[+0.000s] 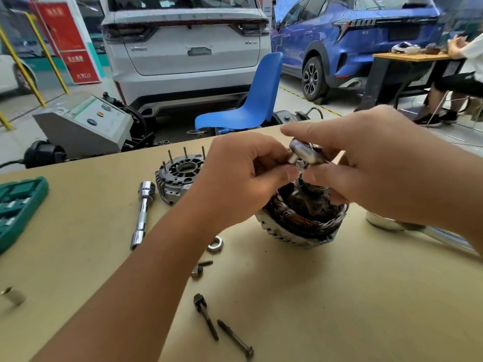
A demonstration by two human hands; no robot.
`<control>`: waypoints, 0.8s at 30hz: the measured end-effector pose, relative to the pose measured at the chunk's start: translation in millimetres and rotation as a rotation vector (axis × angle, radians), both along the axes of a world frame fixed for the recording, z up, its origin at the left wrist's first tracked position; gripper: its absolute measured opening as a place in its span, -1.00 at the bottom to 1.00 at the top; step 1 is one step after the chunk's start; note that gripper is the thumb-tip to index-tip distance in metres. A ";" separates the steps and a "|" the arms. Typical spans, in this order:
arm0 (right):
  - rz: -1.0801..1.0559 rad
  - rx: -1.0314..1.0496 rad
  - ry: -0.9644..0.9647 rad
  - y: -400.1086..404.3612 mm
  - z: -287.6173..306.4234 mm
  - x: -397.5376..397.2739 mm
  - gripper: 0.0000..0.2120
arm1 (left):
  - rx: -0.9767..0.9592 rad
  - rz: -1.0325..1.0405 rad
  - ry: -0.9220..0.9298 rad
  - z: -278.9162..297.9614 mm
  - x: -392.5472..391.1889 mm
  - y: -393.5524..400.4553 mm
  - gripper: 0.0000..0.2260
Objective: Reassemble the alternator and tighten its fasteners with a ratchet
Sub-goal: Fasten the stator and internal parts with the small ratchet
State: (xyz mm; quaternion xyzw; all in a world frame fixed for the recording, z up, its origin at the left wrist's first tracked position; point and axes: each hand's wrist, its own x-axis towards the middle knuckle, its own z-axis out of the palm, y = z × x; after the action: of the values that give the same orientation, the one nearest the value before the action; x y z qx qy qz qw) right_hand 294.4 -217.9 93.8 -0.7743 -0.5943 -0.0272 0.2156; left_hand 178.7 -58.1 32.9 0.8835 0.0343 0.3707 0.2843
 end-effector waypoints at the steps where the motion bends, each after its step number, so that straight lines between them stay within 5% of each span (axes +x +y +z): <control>1: -0.013 0.001 0.035 -0.9 0.3 -4.7 -0.50 | -0.012 -0.011 0.005 -1.0 -1.0 0.4 -0.95; 5: 0.024 0.042 0.212 -5.9 -5.6 -16.9 -0.44 | -0.056 -0.070 0.069 -6.6 -10.0 6.5 -0.97; 8: 0.037 0.059 0.004 -7.2 -8.7 -18.1 -0.33 | -0.093 -0.116 0.092 -13.3 -22.1 10.2 -0.96; 13: 0.040 0.128 -0.251 -7.2 -21.7 -29.3 -0.75 | -0.043 -0.053 0.032 -27.2 -42.5 12.2 -0.98; 20: 0.061 0.080 -0.071 -4.5 -38.6 -67.8 -0.88 | 0.151 0.107 -0.108 -46.9 -61.7 9.2 -0.96; 24: 0.049 0.033 0.009 1.5 -36.0 -83.0 -0.78 | -0.004 0.099 -0.164 -50.9 -65.9 3.2 -0.95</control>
State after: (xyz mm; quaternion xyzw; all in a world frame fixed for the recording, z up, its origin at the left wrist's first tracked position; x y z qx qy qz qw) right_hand 211.4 -216.4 57.8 -0.7561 -0.6115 -0.0283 0.2314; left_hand 112.8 -54.9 -18.0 0.8468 0.0556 0.4554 0.2693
